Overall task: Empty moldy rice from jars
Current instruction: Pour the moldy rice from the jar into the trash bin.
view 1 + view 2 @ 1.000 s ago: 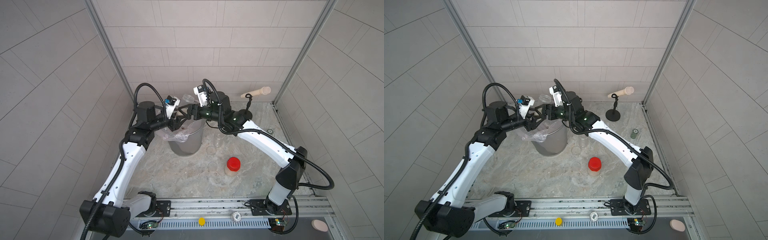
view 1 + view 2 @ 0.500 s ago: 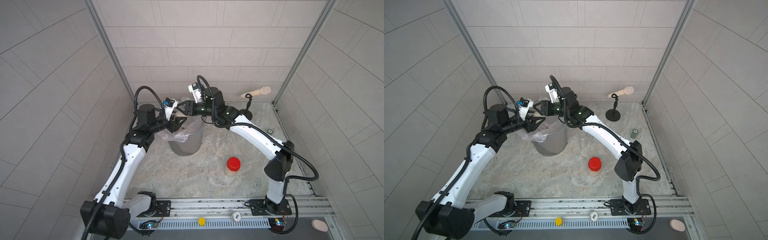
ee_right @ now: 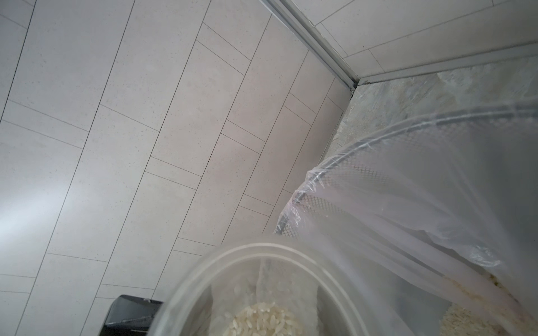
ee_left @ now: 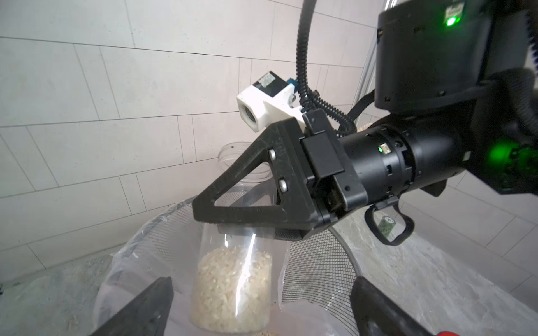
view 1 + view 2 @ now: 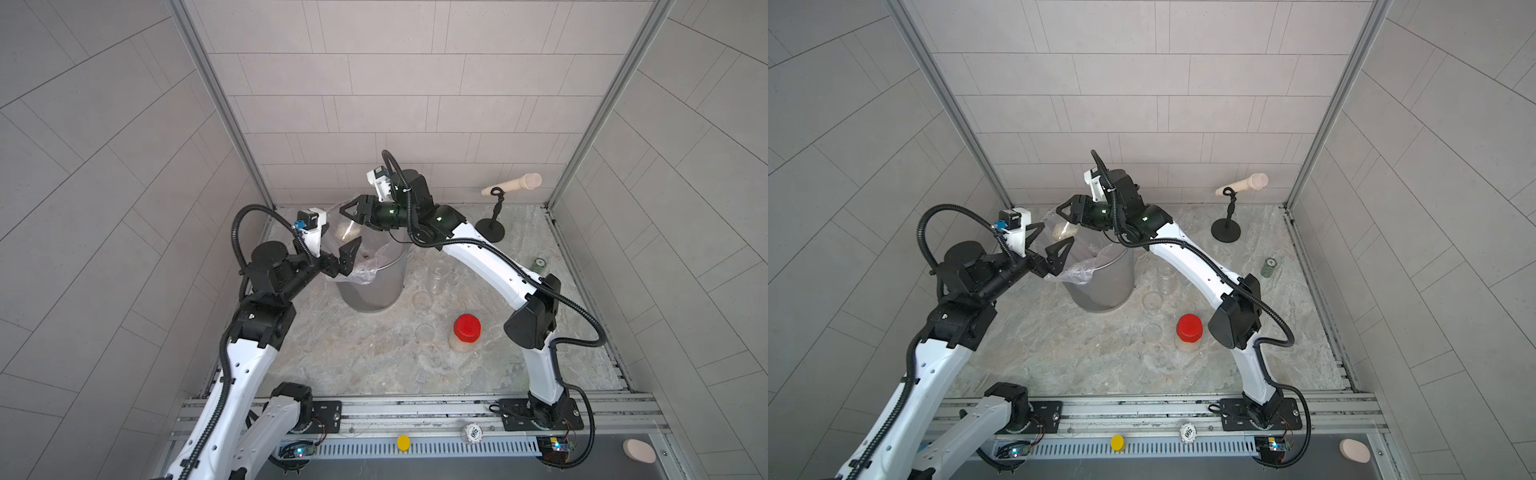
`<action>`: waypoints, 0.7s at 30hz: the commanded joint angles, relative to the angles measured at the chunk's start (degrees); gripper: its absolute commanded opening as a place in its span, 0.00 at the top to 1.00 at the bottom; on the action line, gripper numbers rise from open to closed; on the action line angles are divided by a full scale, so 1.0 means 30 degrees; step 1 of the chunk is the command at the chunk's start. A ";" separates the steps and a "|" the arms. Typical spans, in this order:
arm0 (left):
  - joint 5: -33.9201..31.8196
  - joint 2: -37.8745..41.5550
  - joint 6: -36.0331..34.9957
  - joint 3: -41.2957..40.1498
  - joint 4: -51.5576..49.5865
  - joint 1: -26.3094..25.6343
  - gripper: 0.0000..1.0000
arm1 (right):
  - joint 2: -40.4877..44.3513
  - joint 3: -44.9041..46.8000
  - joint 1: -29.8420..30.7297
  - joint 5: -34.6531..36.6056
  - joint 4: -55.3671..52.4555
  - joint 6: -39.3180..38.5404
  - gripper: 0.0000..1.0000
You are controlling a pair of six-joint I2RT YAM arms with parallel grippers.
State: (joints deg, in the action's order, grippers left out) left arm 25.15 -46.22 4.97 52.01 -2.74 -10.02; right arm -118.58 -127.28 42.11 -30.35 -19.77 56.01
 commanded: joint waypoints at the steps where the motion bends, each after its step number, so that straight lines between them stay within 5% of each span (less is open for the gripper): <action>1: -0.1748 0.1482 0.2745 -0.1675 0.2381 -0.0028 0.00 | 0.0434 -0.0193 0.0238 0.0358 0.0818 0.2569 0.70; 8: -0.2999 0.3130 0.4908 -0.4959 0.6657 -0.0054 0.00 | 0.1772 0.2707 0.0263 0.1114 0.4167 0.6910 0.71; 21: -0.1201 0.1086 0.6207 -0.6455 1.1538 -0.0049 0.00 | 0.3762 0.5695 0.0506 0.2351 0.6708 0.9247 0.72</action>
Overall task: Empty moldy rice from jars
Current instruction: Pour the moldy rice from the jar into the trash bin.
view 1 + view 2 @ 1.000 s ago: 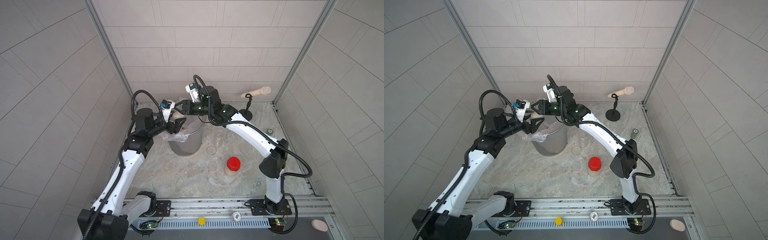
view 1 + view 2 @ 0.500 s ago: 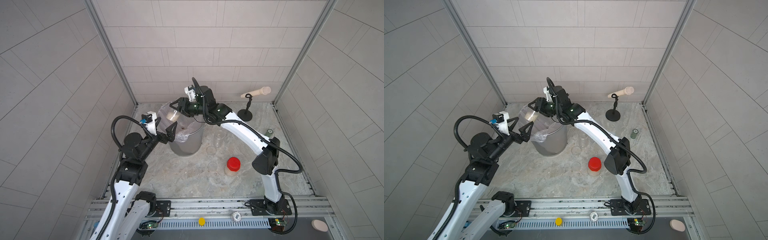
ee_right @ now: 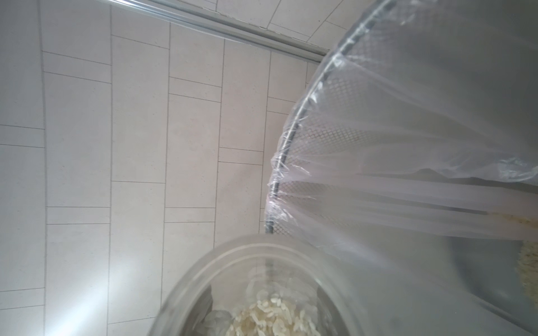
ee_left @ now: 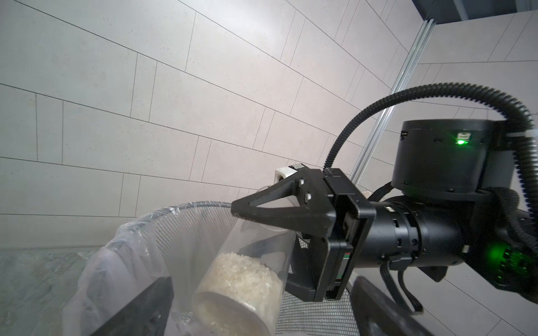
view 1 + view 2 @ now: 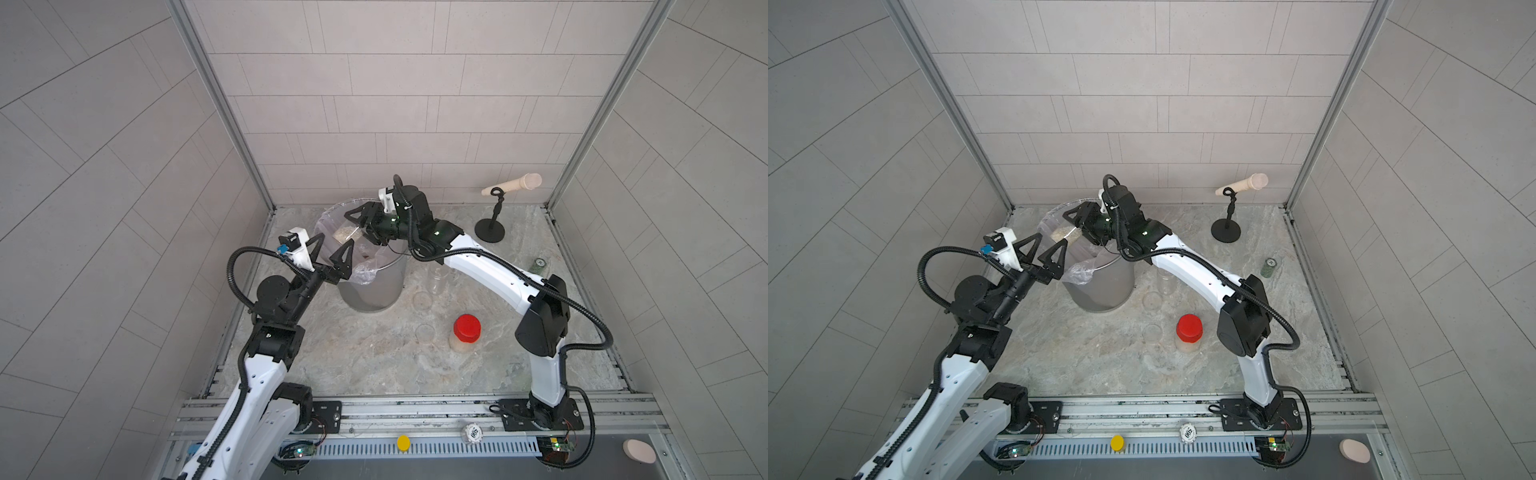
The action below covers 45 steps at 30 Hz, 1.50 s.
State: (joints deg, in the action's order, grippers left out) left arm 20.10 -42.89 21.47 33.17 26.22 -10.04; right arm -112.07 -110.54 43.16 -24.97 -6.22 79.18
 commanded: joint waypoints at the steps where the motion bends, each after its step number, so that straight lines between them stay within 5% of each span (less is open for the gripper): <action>1: 0.0296 0.0009 0.0739 -0.0285 0.2012 -0.0051 0.00 | 0.1696 0.0314 0.0160 0.0586 0.2409 0.1870 0.73; 25: -0.0446 -0.1207 0.4248 -0.1388 0.7490 -0.0103 0.01 | 0.1835 0.1630 0.1017 0.0633 0.5820 0.4530 0.76; 45: -0.0547 -0.2921 0.4722 -0.1652 1.1222 -0.0087 0.02 | 0.1481 0.1602 0.1171 0.0217 0.6204 0.4516 0.78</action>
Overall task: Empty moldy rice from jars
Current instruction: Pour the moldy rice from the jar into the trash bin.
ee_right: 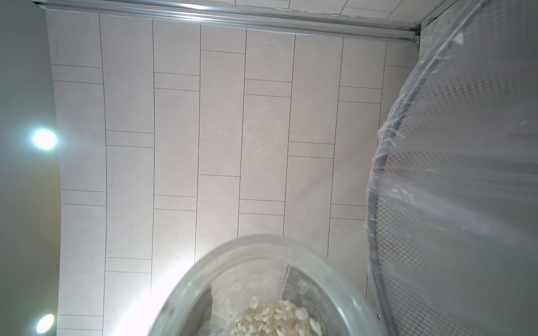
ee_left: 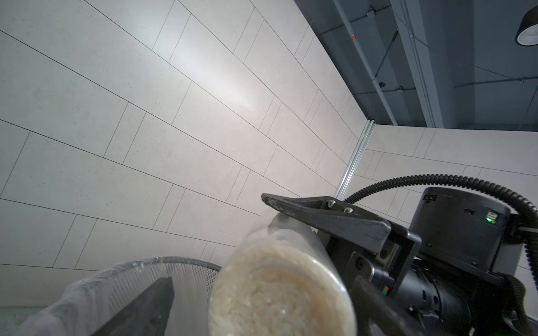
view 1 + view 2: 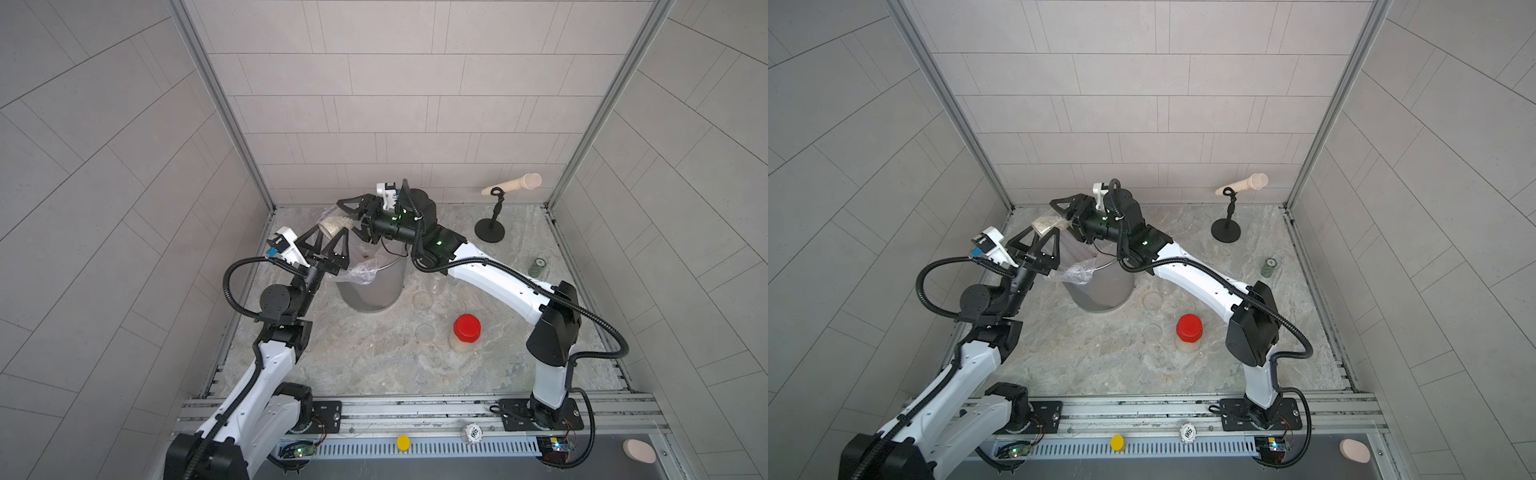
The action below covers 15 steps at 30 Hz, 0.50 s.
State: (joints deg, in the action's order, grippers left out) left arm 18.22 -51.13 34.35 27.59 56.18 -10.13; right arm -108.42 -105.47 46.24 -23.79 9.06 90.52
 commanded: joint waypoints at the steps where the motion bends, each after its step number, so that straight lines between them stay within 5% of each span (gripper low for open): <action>1: 0.0120 -0.0306 0.0475 0.0178 0.1444 -0.0074 0.02 | 0.0275 -0.0102 0.0144 -0.0212 0.1146 0.0738 0.78; 15: 0.0519 -0.1253 0.0988 0.0235 0.3379 -0.0059 0.06 | 0.0222 0.0058 0.0173 -0.0390 0.1377 0.0764 0.79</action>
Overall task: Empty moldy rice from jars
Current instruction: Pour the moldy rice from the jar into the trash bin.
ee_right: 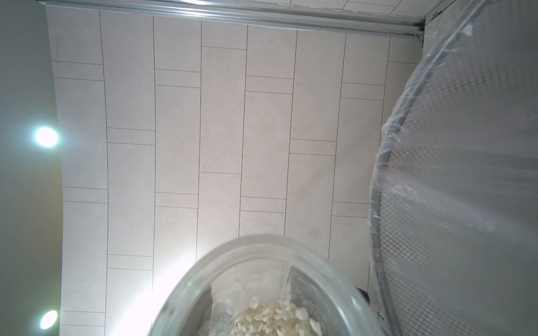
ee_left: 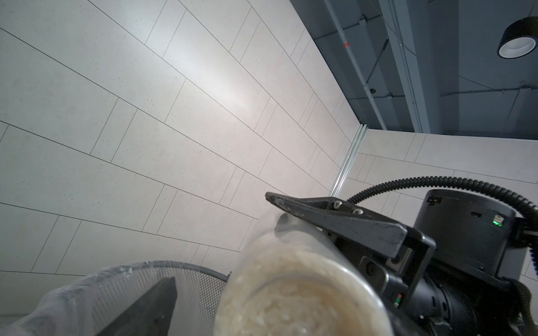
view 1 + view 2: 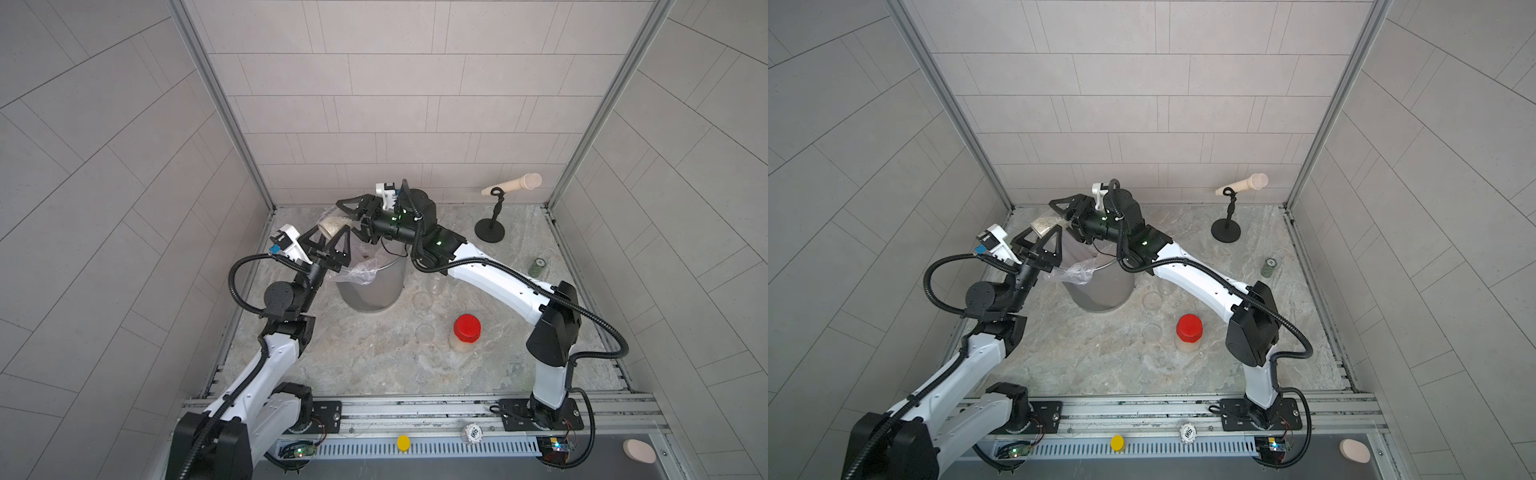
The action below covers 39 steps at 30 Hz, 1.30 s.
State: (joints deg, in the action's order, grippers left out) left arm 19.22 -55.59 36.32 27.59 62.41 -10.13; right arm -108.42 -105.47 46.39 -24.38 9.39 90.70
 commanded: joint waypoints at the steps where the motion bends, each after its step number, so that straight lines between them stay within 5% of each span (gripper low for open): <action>1: 0.0237 0.0254 0.0289 0.0223 0.1258 -0.0067 0.06 | 0.0190 0.0059 0.0122 -0.0193 0.1320 0.0713 0.79; 24: 0.0441 -0.0065 0.0412 0.0294 0.1737 -0.0062 0.17 | 0.0092 0.0235 0.0129 -0.0299 0.1653 0.0854 0.80; 39: 0.1190 -0.0394 0.0597 0.0588 0.1594 -0.0078 0.38 | 0.0056 0.0205 0.0150 -0.0328 0.1749 0.0882 0.80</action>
State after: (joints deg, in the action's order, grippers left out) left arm 22.46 -57.39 37.74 28.03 65.76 -10.20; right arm -108.73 -104.53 46.50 -25.04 10.98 91.57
